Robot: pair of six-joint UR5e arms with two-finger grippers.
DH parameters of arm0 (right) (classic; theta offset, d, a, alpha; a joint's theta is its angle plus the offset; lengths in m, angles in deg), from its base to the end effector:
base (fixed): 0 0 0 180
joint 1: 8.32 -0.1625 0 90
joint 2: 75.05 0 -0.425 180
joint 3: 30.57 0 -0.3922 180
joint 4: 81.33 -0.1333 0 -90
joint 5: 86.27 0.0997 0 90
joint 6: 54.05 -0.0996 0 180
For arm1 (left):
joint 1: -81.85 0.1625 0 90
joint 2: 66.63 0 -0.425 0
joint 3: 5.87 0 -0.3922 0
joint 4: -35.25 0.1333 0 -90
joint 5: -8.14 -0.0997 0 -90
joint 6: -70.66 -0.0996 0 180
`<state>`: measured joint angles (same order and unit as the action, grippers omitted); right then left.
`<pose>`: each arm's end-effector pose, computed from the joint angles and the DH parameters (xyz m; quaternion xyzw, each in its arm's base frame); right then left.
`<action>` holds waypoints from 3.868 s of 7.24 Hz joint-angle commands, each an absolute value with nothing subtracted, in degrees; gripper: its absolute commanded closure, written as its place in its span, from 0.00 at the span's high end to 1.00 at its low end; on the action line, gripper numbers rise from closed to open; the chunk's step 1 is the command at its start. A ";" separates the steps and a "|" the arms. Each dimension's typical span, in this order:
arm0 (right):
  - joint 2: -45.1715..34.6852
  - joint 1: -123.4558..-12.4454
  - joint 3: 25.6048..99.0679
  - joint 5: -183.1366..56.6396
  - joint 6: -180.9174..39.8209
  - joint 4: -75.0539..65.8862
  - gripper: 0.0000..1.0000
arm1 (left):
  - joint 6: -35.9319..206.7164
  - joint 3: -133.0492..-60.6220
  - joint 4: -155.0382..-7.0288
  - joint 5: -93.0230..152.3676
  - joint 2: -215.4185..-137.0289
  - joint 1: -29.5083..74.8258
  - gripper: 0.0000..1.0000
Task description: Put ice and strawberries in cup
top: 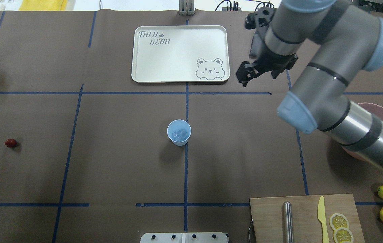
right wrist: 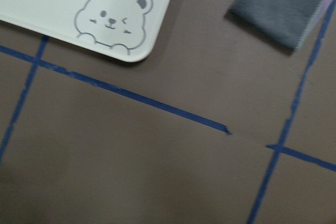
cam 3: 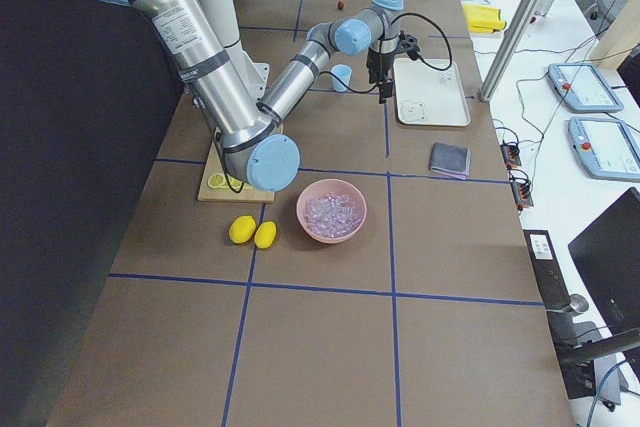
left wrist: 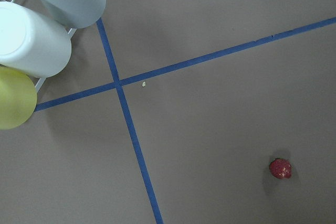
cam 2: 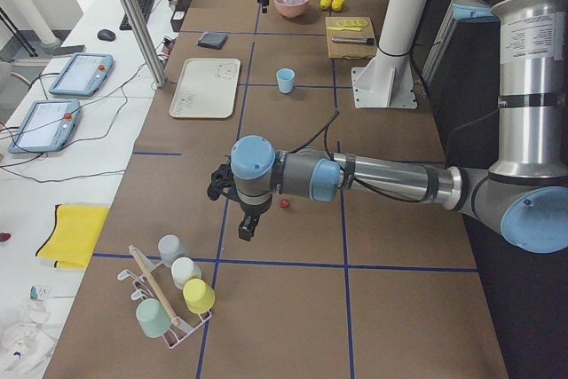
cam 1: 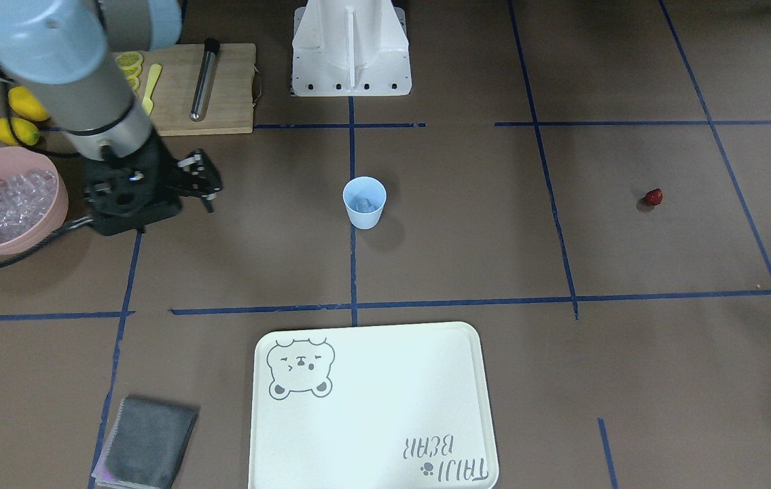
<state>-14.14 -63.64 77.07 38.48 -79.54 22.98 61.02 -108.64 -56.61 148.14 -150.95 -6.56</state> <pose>-0.2804 -0.5398 0.2639 0.0868 -0.3817 -0.1565 0.9068 -0.0443 -0.4570 0.5847 0.1001 0.4153 0.1212 0.8960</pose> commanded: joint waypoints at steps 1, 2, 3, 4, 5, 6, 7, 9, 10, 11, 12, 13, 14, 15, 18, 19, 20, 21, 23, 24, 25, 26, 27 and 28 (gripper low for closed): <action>-1.28 -75.33 79.55 44.58 -58.45 22.47 0.99 | 61.17 -108.79 -56.60 148.06 -151.09 -6.56 1.00; 4.43 -79.90 79.64 45.12 -49.83 22.47 0.99 | 61.17 -108.79 -56.60 148.06 -151.09 -6.56 1.00; 9.80 -84.04 79.64 45.47 -43.91 22.38 0.99 | 61.17 -108.87 -56.60 148.06 -151.09 -6.56 1.00; 13.51 -88.26 79.03 45.83 -40.89 22.38 0.99 | 61.17 -108.87 -56.60 148.06 -151.18 -6.56 1.00; 17.98 -91.78 78.51 45.92 -40.69 22.38 0.99 | 61.17 -108.79 -56.51 148.06 -151.18 -6.56 1.00; 19.59 -95.64 76.24 46.00 -40.86 22.38 0.99 | 61.17 -108.79 -56.51 148.06 -151.27 -6.56 1.00; 21.43 -97.68 73.95 46.53 -40.43 22.38 0.99 | 61.26 -108.79 -56.60 148.15 -151.27 -6.56 1.00; 26.43 -100.95 70.51 48.55 -41.03 12.78 0.99 | 61.26 -108.79 -56.51 148.06 -151.27 -6.56 1.00; 26.55 -101.91 71.20 48.38 -40.95 11.58 0.99 | 61.34 -108.79 -56.42 148.41 -151.27 -6.56 1.00; 26.55 -102.10 71.99 48.12 -40.69 11.57 1.00 | 63.43 -109.13 -56.42 148.59 -151.27 -6.56 1.00; 26.46 -102.10 72.08 48.11 -40.51 11.57 1.00 | 71.02 -111.31 -56.60 148.15 -151.44 -5.26 1.00; 26.46 -102.10 72.09 48.11 -40.60 11.57 1.00 | 76.06 -113.51 -56.60 147.63 -151.27 -2.98 1.00; 26.55 -102.10 72.09 48.11 -40.60 11.40 1.00 | 77.24 -113.53 -57.64 146.32 -150.92 -1.13 1.00; 26.64 -102.10 72.09 48.11 -40.60 11.13 1.00 | 82.30 -113.53 -60.18 144.13 -150.74 0.97 1.00; 26.73 -102.10 72.44 48.11 -40.69 11.13 1.00 | 97.77 -112.40 -73.16 137.63 -147.85 9.93 1.00; 26.73 -102.10 72.44 48.11 -40.69 11.13 1.00 | 102.78 -111.35 -77.56 136.12 -147.58 13.61 1.00; 26.73 -102.10 72.44 48.11 -40.69 11.13 1.00 | 105.27 -108.29 -82.39 135.32 -147.49 15.91 1.00; 26.81 -102.10 72.44 48.11 -40.69 11.13 1.00 | 109.03 -105.30 -87.83 134.10 -147.49 19.07 1.00; 26.81 -102.10 72.44 48.11 -40.69 11.13 1.00 | 119.22 -103.34 -95.60 130.06 -147.58 27.68 1.00; 26.81 -102.10 72.44 48.11 -40.69 11.13 1.00 | 121.44 -103.34 -95.80 126.82 -147.58 30.76 1.00; 26.81 -102.10 72.52 48.11 -40.69 11.13 1.00 | 122.16 -103.25 -95.80 124.96 -147.66 32.53 1.00; 26.81 -102.10 72.52 48.11 -40.69 11.13 1.00 | 122.17 -103.25 -95.80 124.86 -147.58 32.90 1.00; 26.81 -102.10 72.44 48.11 -40.69 11.13 1.00 | 122.17 -103.16 -95.71 124.86 -147.58 33.77 1.00; 26.81 -102.10 72.44 48.03 -40.69 11.13 1.00 | 122.08 -103.07 -95.71 124.86 -147.58 34.21 0.98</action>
<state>26.81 -102.10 72.48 48.10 -40.69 11.13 122.06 -103.18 -95.72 124.99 -147.59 33.44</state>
